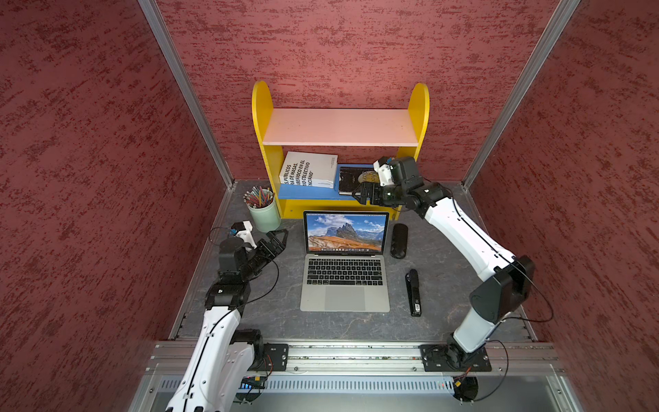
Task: Close the laptop lid and set it aside
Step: Close the lid of the laptop.
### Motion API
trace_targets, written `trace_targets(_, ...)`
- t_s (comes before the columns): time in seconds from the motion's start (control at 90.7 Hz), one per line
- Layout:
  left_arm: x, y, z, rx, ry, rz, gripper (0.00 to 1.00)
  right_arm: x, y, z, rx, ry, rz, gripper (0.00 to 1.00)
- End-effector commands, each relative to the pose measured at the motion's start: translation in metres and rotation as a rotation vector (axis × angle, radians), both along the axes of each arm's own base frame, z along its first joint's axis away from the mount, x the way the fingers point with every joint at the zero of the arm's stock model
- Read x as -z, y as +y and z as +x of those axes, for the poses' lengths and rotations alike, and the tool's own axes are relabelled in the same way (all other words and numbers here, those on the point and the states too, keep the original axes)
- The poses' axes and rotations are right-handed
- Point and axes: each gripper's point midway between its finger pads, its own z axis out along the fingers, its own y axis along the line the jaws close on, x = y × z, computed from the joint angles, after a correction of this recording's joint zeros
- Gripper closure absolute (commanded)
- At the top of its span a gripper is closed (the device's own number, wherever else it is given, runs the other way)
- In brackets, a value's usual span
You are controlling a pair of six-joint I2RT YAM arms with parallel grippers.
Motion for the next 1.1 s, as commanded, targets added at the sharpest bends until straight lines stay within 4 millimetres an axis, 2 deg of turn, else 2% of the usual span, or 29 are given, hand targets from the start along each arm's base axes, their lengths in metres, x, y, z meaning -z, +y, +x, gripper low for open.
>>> trace_targets(0.0, -0.013, -0.003, -0.002, 0.023, -0.033, 0.017, 0.00, 0.004, 0.006, 0.004, 0.002, 0.017, -0.050, 0.02)
trace_targets(0.187, -0.014, -0.005, -0.002, 0.038, -0.035, 0.012, 0.00, 0.016, 0.026, 0.014, -0.022, 0.055, -0.081, 0.02)
trace_targets(0.419, -0.016, -0.005, -0.004, 0.040, -0.043, 0.017, 0.00, 0.033, 0.040, 0.026, -0.036, 0.102, -0.106, 0.01)
trace_targets(0.738, -0.019, -0.004, -0.006, 0.035, -0.059, 0.031, 0.00, 0.051, 0.045, 0.040, -0.024, 0.132, -0.143, 0.02)
trace_targets(1.091, -0.020, -0.003, -0.007, 0.033, -0.063, 0.035, 0.00, 0.070, 0.048, 0.043, -0.019, 0.182, -0.159, 0.02)
